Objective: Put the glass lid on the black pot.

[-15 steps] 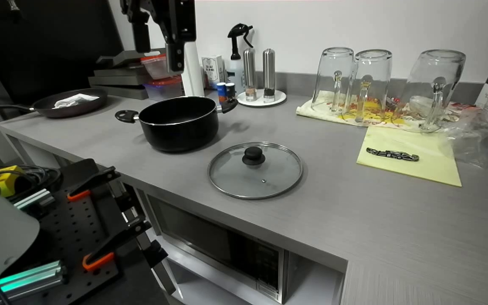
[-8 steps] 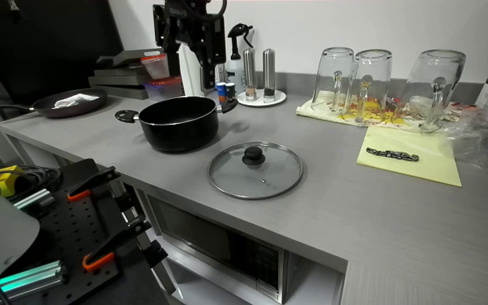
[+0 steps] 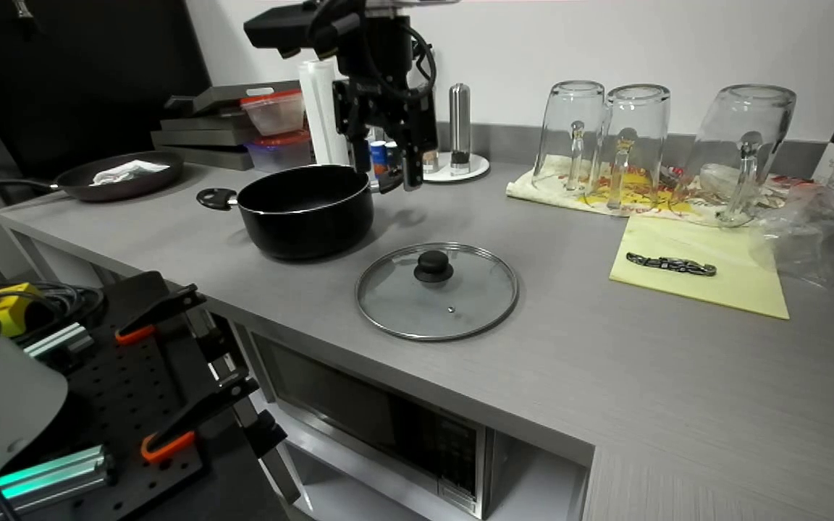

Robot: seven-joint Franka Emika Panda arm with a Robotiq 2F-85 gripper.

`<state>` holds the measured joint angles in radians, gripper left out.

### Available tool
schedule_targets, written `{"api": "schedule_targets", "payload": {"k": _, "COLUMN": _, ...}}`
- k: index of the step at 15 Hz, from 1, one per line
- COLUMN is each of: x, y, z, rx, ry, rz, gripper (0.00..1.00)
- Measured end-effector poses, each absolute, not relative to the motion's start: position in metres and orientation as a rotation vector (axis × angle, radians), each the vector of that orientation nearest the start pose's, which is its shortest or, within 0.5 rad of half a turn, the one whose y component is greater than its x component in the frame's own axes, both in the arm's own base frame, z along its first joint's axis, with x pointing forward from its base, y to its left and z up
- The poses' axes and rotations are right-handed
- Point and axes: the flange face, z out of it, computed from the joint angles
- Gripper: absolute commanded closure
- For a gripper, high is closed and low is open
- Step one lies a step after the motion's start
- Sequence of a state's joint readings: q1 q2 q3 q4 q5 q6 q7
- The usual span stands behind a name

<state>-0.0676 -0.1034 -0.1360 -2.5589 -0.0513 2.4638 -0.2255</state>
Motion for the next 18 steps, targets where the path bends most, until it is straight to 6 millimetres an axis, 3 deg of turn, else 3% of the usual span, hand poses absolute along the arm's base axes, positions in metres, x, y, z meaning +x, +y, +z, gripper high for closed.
{"api": "schedule_targets", "payload": {"k": 8, "x": 0.49, "y": -0.096, "z": 0.244, "rx": -3.216, "ry": 0.042, "rz": -0.001, "gripper": 0.0}}
{"api": "schedule_targets", "payload": {"k": 18, "x": 0.527, "y": -0.089, "z": 0.181, "rx": -3.211, "ry": 0.064, "rz": 0.102, "gripper": 0.0}}
